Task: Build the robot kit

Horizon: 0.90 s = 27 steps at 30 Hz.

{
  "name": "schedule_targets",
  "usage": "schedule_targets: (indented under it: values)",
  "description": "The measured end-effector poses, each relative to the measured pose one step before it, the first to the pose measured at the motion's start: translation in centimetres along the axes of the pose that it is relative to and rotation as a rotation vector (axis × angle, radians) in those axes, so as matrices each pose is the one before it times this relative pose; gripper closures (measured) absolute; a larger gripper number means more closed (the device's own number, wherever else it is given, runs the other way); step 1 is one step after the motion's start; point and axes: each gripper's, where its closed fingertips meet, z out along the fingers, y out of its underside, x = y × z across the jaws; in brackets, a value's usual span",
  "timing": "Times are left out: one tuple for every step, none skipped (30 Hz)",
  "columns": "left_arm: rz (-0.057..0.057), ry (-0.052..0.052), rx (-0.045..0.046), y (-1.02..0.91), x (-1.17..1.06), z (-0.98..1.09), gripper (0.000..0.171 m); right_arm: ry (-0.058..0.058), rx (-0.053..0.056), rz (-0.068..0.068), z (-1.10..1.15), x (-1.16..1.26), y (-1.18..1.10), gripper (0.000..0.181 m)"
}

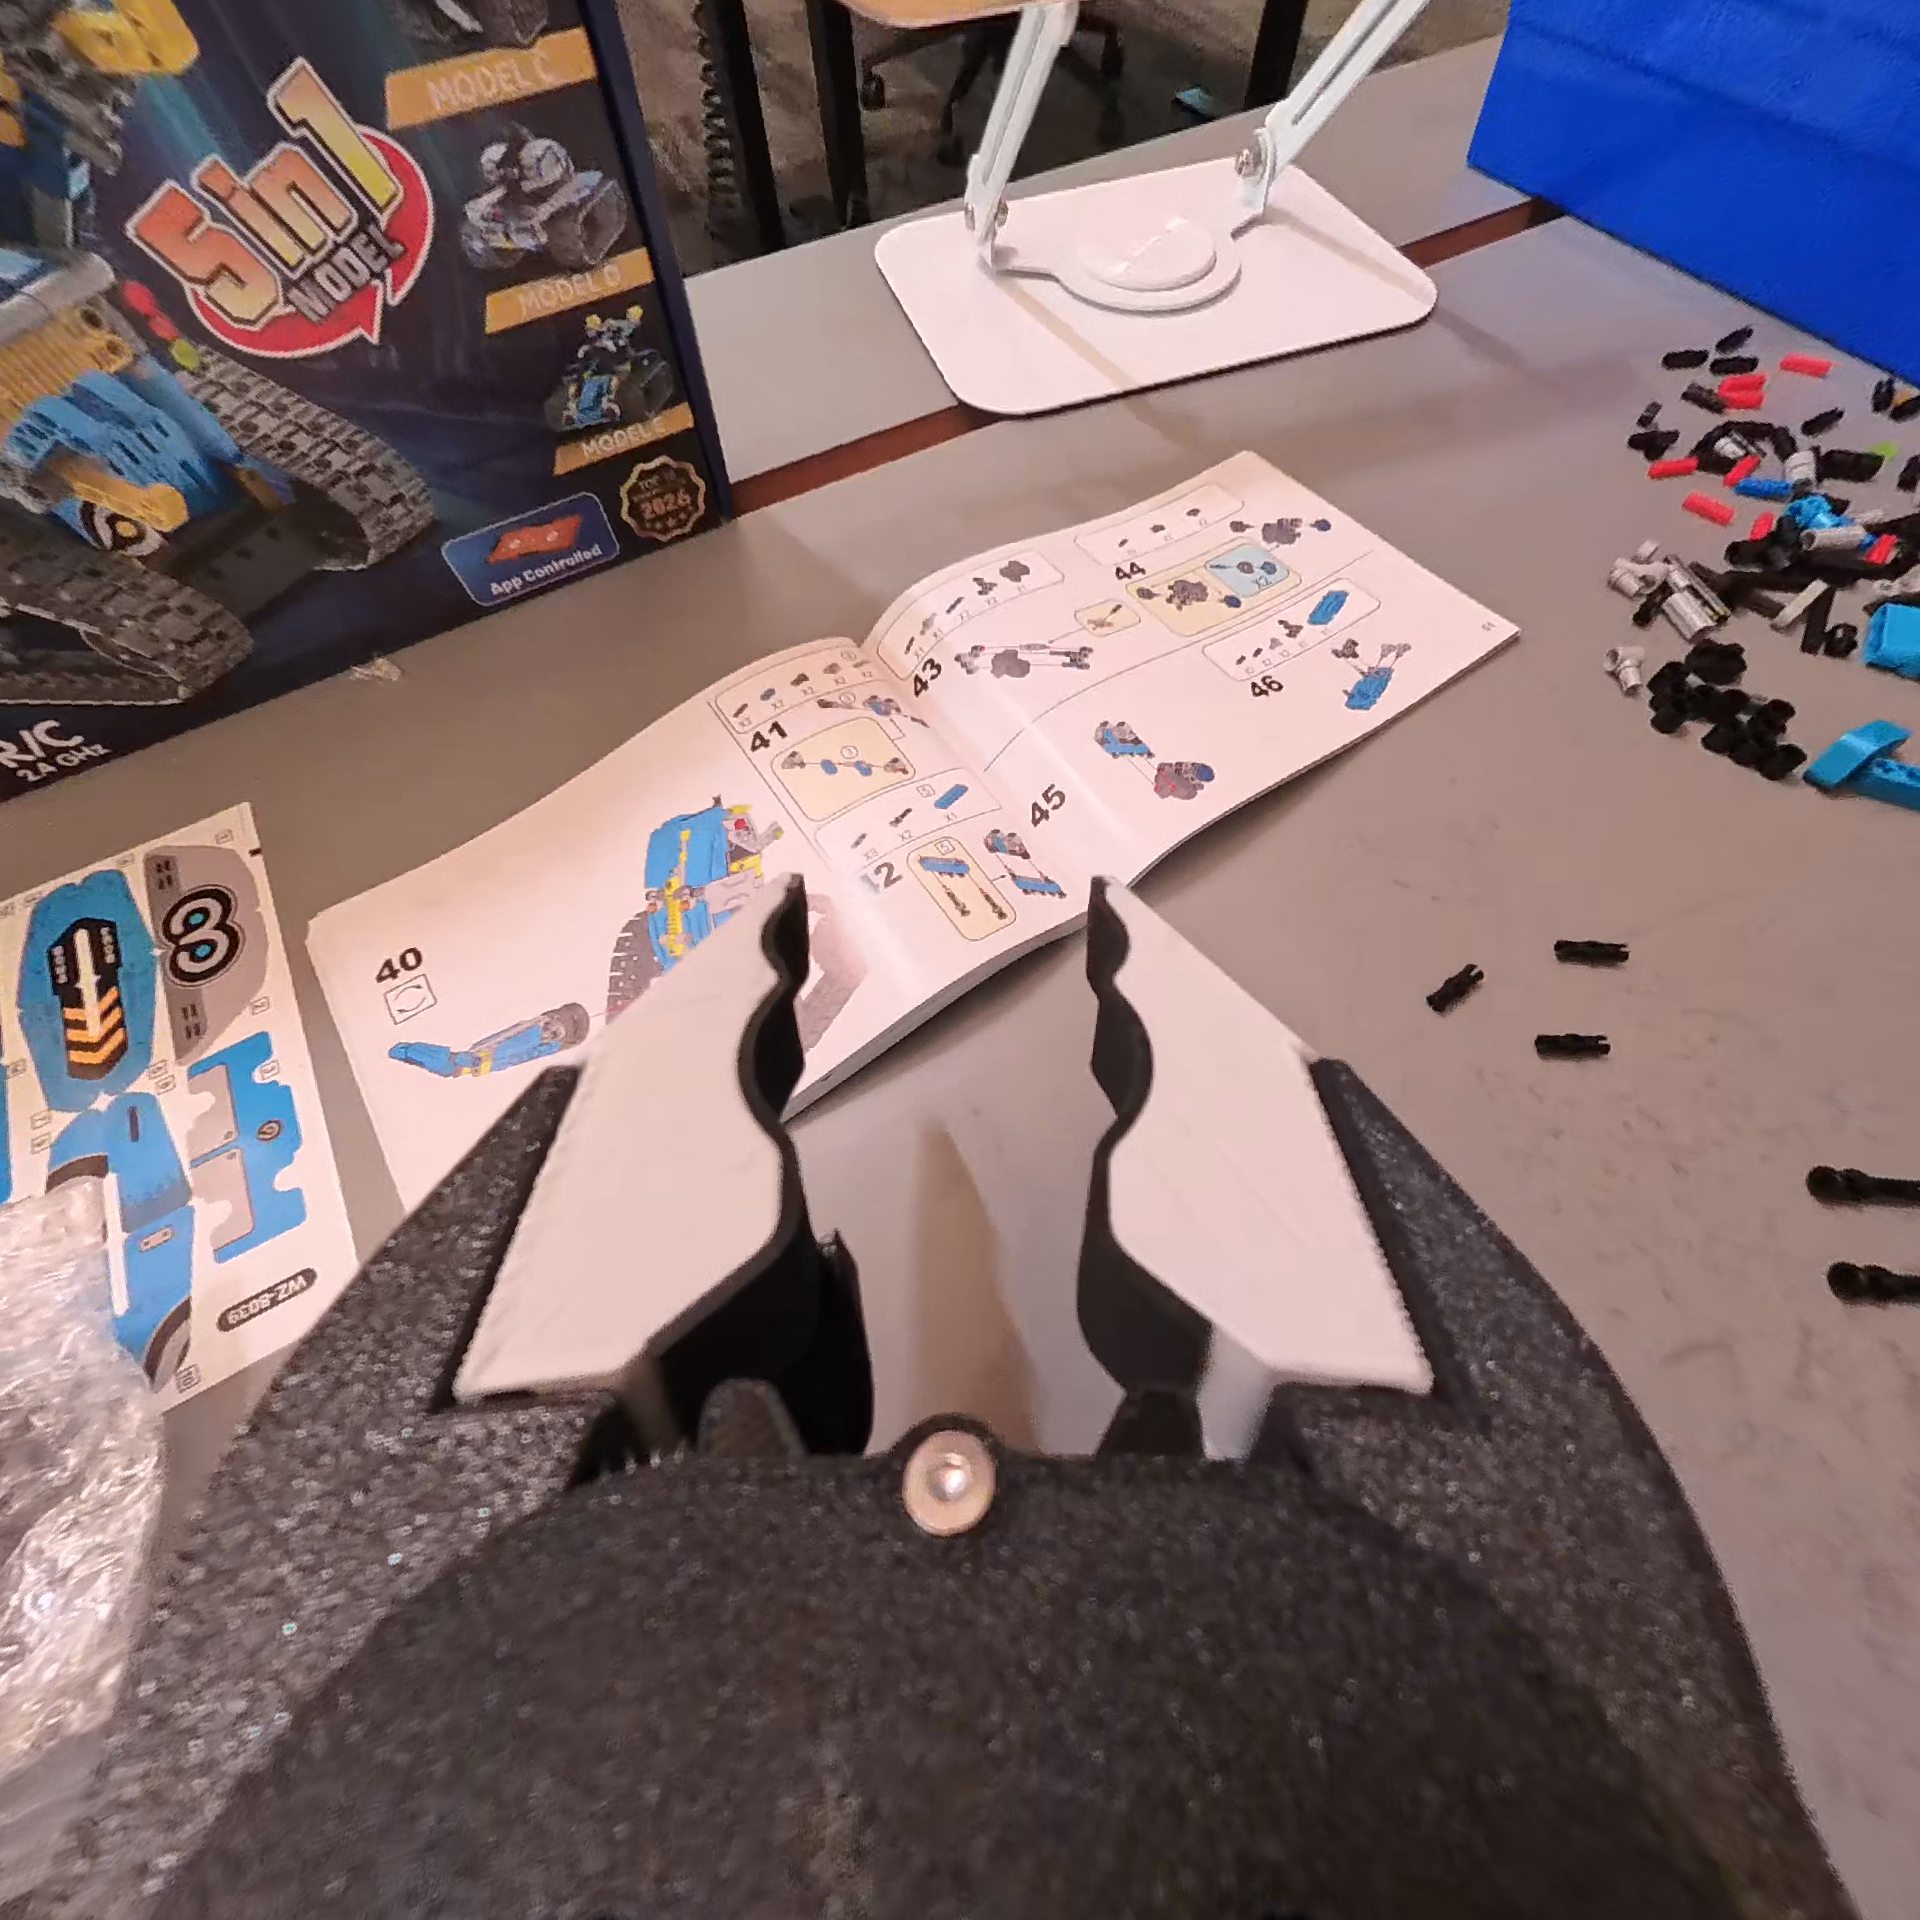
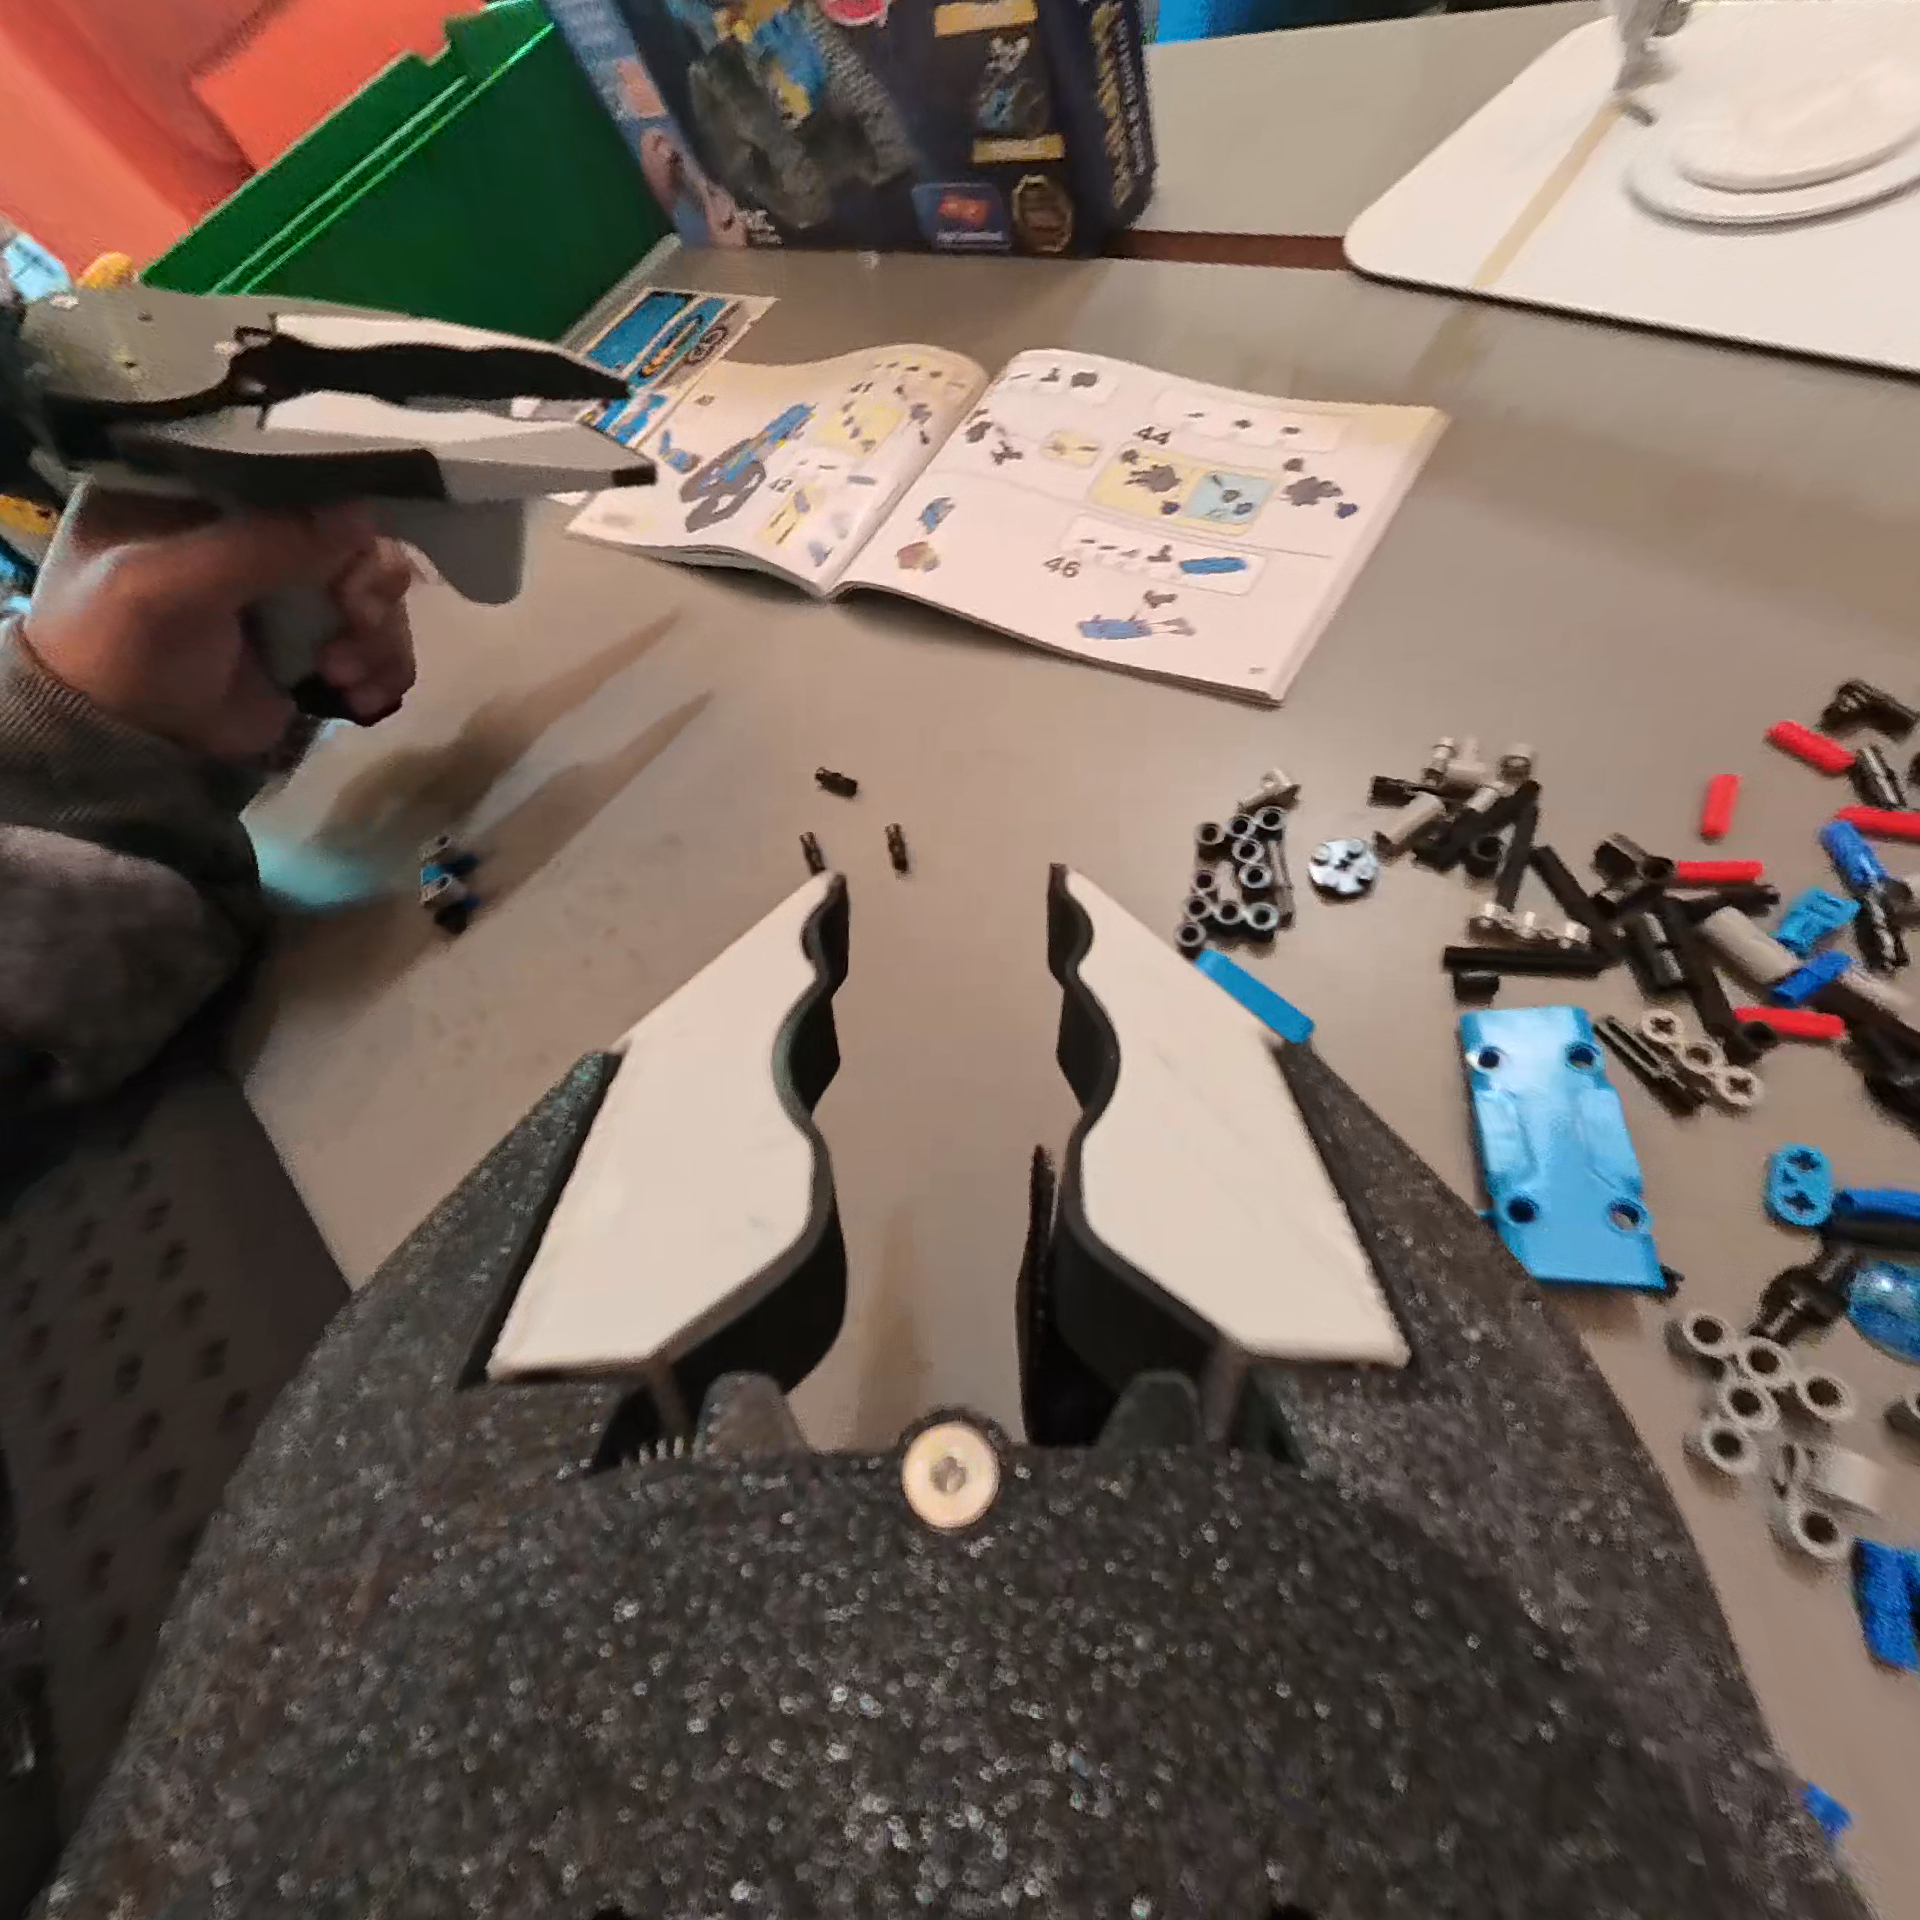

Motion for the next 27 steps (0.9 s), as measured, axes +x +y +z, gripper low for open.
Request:
schedule_targets:
  values:
    - [-0.0033,0.0004,-0.00372,0.104,-0.046,0.046,0.118,0.0216,-0.0037,0.0104,-0.160,0.509,0.074,0.144]
    - [0.0006,-0.0025,-0.00231,0.078,-0.048,0.044,0.118,0.0272,-0.0105,0.0029,-0.194,0.562,0.165,0.145]
    - [0.0032,-0.0027,-0.00116,0.063,-0.024,0.009,0.118,0.0295,-0.0118,-0.0009,-0.314,0.584,0.158,0.147]
    - [0.0040,-0.0026,-0.00035,0.028,-0.017,-0.006,0.118,0.0100,-0.0083,-0.0041,-0.437,0.311,0.115,0.147]
    - [0.0031,-0.0028,0.00094,0.010,-0.028,-0.015,0.118,0.0124,-0.0117,-0.0128,-0.587,0.388,0.207,0.147]
    - [0.0008,-0.0013,0.00241,-0.039,-0.020,-0.034,0.118,0.0479,-0.0224,-0.0235,-0.697,0.949,0.432,0.147]
    - [-0.0023,0.0010,0.00281,-0.058,-0.009,-0.044,0.118,0.0710,-0.0238,-0.0271,-0.814,1.356,0.544,0.146]
    - [-0.0035,0.0021,0.00427,-0.082,0.025,-0.068,0.118,0.0667,-0.0266,-0.0318,-0.884,1.361,0.668,0.145]
    - [-0.0028,0.0026,0.00356,-0.079,0.033,-0.062,0.118,0.0714,-0.0259,-0.0205,-0.951,1.509,0.741,0.144]
    - [-0.0009,0.0016,0.00192,-0.064,0.043,-0.063,0.118,0.0531,-0.0200,-0.0066,-0.912,1.308,0.761,0.144]
    - [0.0013,-0.0005,0.00368,-0.101,0.023,-0.071,0.118,0.0192,-0.0160,-0.0018,-0.899,0.826,0.779,0.144]
    - [0.0026,-0.0008,0.00366,-0.107,0.038,-0.063,0.118,0.0189,-0.0130,0.0045,-0.882,0.797,0.817,0.144]
    - [0.0026,-0.0003,0.00162,-0.070,0.040,-0.050,0.118,0.0193,-0.0147,0.0091,-0.813,0.771,0.885,0.144]
    - [0.0023,-0.0007,0.00086,-0.050,0.020,-0.032,0.118,0.0100,-0.0171,0.0070,-0.730,0.580,0.992,0.144]
    - [0.0026,-0.0016,-0.00007,-0.015,0.009,-0.037,0.118,0.0105,-0.0143,0.0049,-0.681,0.479,1.009,0.145]
    - [0.0024,-0.0023,0.00051,-0.024,-0.020,-0.030,0.118,0.0108,-0.0130,0.0056,-0.592,0.402,1.009,0.147]
    - [0.0009,-0.0015,0.00077,-0.015,-0.018,-0.029,0.118,0.0057,-0.0148,0.0038,-0.472,0.236,1.032,0.150]
    - [-0.0004,-0.0001,-0.00017,0.002,-0.014,-0.020,0.118,0.0095,-0.0184,0.0032,-0.346,0.228,1.059,0.151]
    - [-0.0003,0.0004,-0.00132,0.014,0.004,-0.001,0.118,0.0050,-0.0169,0.0024,-0.229,0.073,0.973,0.151]
    - [0.0009,-0.0014,-0.00126,0.044,-0.019,-0.016,0.118,-0.0129,-0.0086,-0.0032,-0.175,-0.308,0.782,0.151]
    - [0.0013,-0.0026,-0.00065,0.053,-0.037,-0.002,0.118,-0.0144,-0.0014,-0.0036,-0.155,-0.455,0.557,0.151]
    - [0.0005,-0.0011,-0.00236,0.085,-0.016,0.013,0.118,-0.0042,-0.0035,-0.0059,-0.098,-0.374,0.468,0.151]
    - [0.0000,0.0009,-0.00380,0.074,0.020,0.036,0.118,0.0118,-0.0120,-0.0088,-0.028,-0.122,0.505,0.151]
    - [0.0005,0.0013,-0.00229,0.040,0.025,0.029,0.118,0.0183,-0.0153,-0.0118,0.006,0.057,0.528,0.151]
    - [0.0011,-0.0002,-0.00021,0.012,0.028,0.019,0.118,0.0317,-0.0162,-0.0147,-0.025,0.372,0.526,0.151]
    - [0.0015,-0.0005,0.00006,0.015,0.015,0.010,0.118,0.0376,-0.0097,-0.0165,-0.096,0.585,0.408,0.152]
    - [0.0011,0.0005,-0.00193,0.044,0.032,0.034,0.118,0.0343,0.0010,-0.0101,-0.156,0.657,0.224,0.151]
